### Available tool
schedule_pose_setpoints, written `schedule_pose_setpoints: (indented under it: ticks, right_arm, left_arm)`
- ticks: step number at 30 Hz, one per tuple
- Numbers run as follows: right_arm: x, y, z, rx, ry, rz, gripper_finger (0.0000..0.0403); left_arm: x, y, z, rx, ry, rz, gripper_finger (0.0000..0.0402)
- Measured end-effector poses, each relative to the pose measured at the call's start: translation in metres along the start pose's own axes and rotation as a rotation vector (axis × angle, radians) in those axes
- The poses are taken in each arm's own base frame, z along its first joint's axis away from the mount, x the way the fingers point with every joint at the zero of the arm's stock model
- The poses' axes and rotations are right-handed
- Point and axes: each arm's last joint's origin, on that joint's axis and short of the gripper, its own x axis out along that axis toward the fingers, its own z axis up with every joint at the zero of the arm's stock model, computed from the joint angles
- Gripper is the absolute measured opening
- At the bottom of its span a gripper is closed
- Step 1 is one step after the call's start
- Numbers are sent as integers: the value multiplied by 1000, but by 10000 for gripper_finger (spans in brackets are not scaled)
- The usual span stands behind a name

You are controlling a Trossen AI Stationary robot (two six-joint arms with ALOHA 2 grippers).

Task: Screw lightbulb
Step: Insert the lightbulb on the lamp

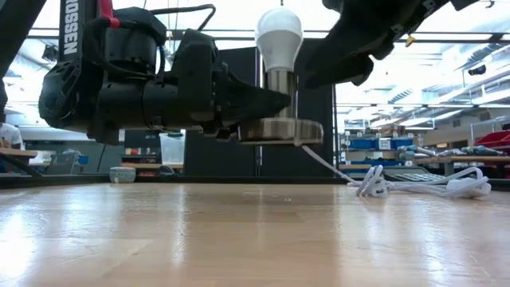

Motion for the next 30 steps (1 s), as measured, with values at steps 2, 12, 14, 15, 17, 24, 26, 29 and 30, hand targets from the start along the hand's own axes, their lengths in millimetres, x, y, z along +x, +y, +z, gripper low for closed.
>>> schedule_pose_setpoints:
  ticks: [2, 12, 14, 15, 17, 24, 26, 29, 30]
  right_arm:
    - [-2, 0, 2, 0, 58, 11, 285]
    - [-27, 8, 44, -36, 218, 46, 286]
    - [-29, 9, 50, -33, 231, 57, 286]
    - [-29, 10, 53, -30, 246, 63, 286]
    - [-30, 9, 59, -28, 300, 59, 286]
    - [-14, 13, 87, -76, 467, 55, 286]
    - [-13, 14, 94, -105, 515, 50, 286]
    - [-8, 16, 106, -119, 536, 63, 286]
    - [-6, 16, 110, -120, 539, 73, 286]
  left_arm:
    - [0, -1, -2, 4, 16, -23, 194]
    - [0, -2, -4, 9, 41, -64, 194]
    - [0, -2, -4, 8, 35, -67, 194]
    - [0, -2, -3, 7, 33, -70, 194]
    - [0, -2, -3, 7, 32, -71, 194]
    - [0, -2, -2, 1, 20, -81, 194]
    - [0, -2, -2, -3, 17, -81, 194]
    - [0, -4, -2, -22, 18, -85, 194]
    - [-1, -4, -2, -23, 18, -86, 194]
